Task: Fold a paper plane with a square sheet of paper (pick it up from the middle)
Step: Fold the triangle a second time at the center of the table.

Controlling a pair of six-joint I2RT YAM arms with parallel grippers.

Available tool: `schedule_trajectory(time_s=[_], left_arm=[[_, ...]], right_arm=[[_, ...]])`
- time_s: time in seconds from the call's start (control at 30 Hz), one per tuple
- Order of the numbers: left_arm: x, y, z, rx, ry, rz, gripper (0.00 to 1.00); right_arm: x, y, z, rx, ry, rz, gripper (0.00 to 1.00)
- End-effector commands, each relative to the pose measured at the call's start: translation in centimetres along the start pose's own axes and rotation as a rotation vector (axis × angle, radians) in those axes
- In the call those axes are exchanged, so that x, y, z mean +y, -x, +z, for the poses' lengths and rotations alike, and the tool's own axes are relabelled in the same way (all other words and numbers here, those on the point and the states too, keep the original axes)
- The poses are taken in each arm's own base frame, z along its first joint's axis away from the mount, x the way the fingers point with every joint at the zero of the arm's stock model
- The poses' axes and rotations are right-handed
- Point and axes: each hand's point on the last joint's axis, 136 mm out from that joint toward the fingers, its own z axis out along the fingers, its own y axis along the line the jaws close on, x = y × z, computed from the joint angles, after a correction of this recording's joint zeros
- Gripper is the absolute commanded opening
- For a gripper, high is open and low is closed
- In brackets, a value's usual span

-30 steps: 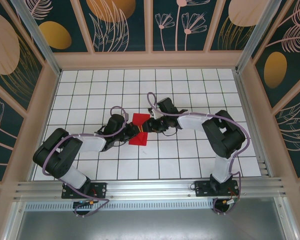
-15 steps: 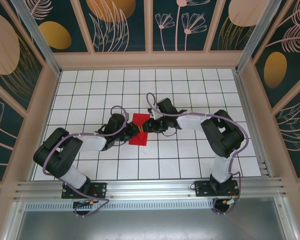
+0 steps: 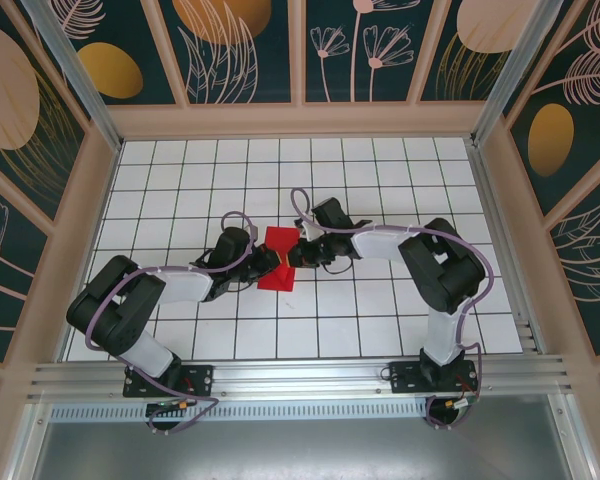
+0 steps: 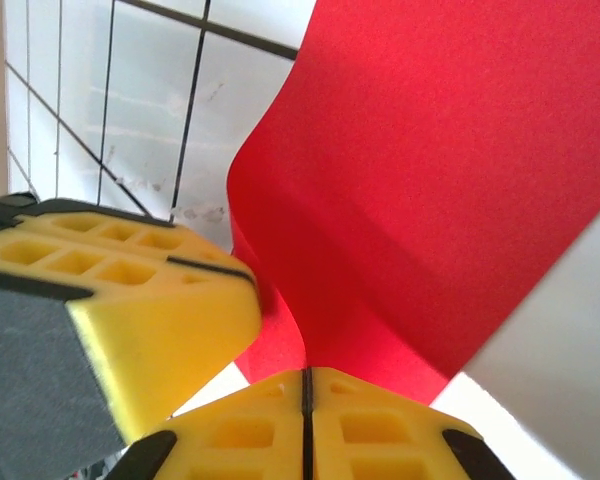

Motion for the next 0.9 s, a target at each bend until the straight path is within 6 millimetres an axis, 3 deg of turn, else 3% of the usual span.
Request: schedule_trajectory(time_s=[0.0,0.27,0.87], left_arm=[[-1.5,0.6,-0.4,-0.017,-0.036,0.028,0.09],[-2.0,0.5,0.1,-0.003,-0.067,0.036,0.19],[-2.1,0.9,1.4,0.010,-0.057,0.052,0.19]], right_arm=[[-0.7,1.2,0.2,-0.029,-0.064,-0.030,0.08],[-2.0,1.8,0.6,-0.031,-0.132,-0.045,0.08],[-3.1,1.9,0.2,-0.051,-0.196,-0.044,0.08]])
